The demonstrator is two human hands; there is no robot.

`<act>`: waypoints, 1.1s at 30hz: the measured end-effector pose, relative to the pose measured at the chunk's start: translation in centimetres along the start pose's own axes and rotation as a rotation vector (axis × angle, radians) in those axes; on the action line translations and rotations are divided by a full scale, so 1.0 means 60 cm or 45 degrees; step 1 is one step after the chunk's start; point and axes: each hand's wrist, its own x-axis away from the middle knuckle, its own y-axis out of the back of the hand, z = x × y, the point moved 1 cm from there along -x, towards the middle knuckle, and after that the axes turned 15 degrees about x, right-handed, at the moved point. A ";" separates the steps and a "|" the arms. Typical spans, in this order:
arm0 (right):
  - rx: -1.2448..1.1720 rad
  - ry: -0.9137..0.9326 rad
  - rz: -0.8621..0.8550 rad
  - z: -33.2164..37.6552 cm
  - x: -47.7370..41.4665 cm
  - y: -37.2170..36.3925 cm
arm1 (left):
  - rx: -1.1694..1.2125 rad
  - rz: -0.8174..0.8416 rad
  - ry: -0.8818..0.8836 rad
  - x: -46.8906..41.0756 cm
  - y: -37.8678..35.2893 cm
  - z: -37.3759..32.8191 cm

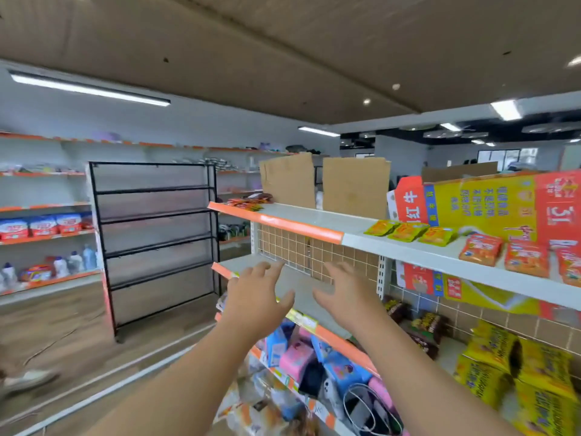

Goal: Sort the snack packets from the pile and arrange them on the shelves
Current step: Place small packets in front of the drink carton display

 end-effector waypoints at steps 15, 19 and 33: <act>-0.002 0.202 -0.068 0.152 -0.240 -0.034 | -0.093 -0.165 0.111 -0.153 0.112 0.198; -0.012 0.191 -0.106 0.139 -0.344 -0.057 | -0.100 -0.142 0.132 -0.240 0.076 0.240; 0.002 0.247 -0.103 0.119 -0.747 -0.085 | -0.027 -0.167 0.205 -0.590 -0.045 0.335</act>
